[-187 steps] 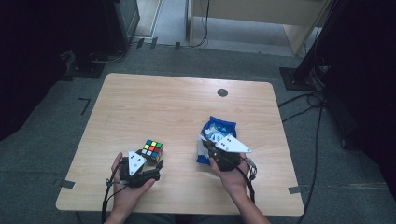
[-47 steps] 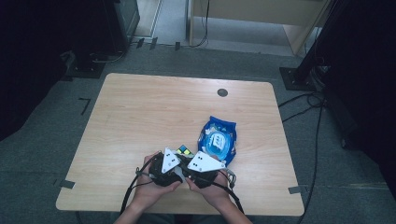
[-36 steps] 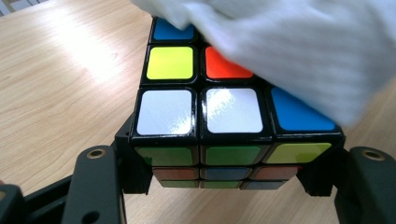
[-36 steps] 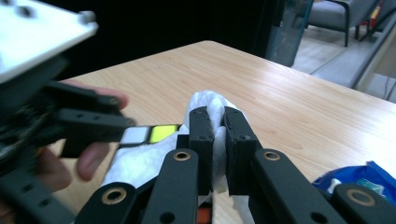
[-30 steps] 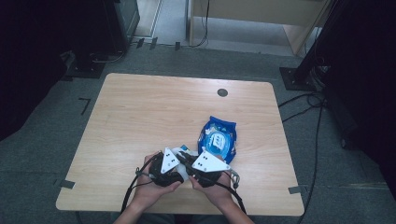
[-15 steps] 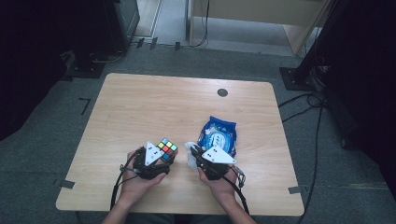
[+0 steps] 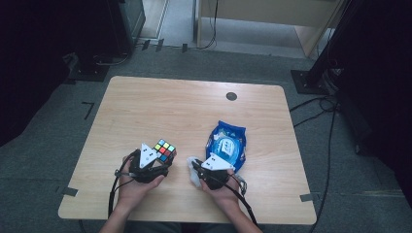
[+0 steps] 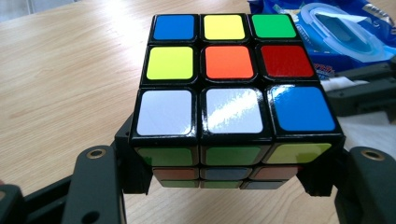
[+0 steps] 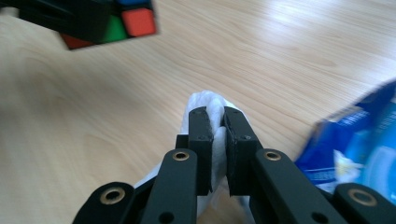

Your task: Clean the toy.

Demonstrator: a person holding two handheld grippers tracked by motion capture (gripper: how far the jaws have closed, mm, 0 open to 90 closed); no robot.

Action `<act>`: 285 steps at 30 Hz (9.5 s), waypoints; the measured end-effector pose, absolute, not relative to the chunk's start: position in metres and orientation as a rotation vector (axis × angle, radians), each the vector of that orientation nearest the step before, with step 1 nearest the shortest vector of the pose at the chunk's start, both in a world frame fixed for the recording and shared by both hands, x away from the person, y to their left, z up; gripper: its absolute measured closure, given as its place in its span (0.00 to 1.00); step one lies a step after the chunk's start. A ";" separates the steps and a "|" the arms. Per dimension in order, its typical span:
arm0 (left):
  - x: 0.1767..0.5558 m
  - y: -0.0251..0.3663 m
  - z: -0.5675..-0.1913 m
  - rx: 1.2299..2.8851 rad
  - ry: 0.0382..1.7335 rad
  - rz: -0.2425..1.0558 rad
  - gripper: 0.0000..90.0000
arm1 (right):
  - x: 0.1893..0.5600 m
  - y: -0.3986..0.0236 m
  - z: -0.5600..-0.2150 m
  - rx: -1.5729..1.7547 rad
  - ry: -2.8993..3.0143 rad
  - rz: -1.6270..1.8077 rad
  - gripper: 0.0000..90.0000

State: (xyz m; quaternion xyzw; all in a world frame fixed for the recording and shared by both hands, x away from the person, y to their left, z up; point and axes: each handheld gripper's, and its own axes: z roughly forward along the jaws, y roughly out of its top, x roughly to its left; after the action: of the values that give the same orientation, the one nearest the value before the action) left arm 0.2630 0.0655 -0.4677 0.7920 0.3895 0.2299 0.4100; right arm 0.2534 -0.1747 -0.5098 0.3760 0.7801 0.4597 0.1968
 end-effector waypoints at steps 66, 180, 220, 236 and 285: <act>0.244 0.027 -0.469 2.018 0.725 0.451 0.38 | 0.240 -0.184 -0.448 1.035 2.049 1.707 1.00; 0.236 0.023 -0.483 2.032 0.627 0.443 0.38 | 0.221 -0.161 -0.433 0.780 2.137 1.640 0.96; 0.236 0.030 -0.476 2.002 0.637 0.503 0.38 | 0.216 -0.162 -0.434 0.783 2.109 1.683 0.96; 0.241 0.044 -0.470 1.927 0.671 0.494 0.38 | 0.245 -0.187 -0.467 0.964 2.050 1.398 0.96; 0.238 0.027 -0.478 1.980 0.671 0.552 0.38 | 0.231 -0.150 -0.449 1.188 2.158 1.517 0.38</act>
State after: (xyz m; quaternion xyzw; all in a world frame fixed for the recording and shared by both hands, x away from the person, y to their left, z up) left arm 0.2381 0.0267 -0.4785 0.8082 0.2738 0.2255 0.4702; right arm 0.2306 -0.1499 -0.4491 0.4074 0.7402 0.5203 0.1240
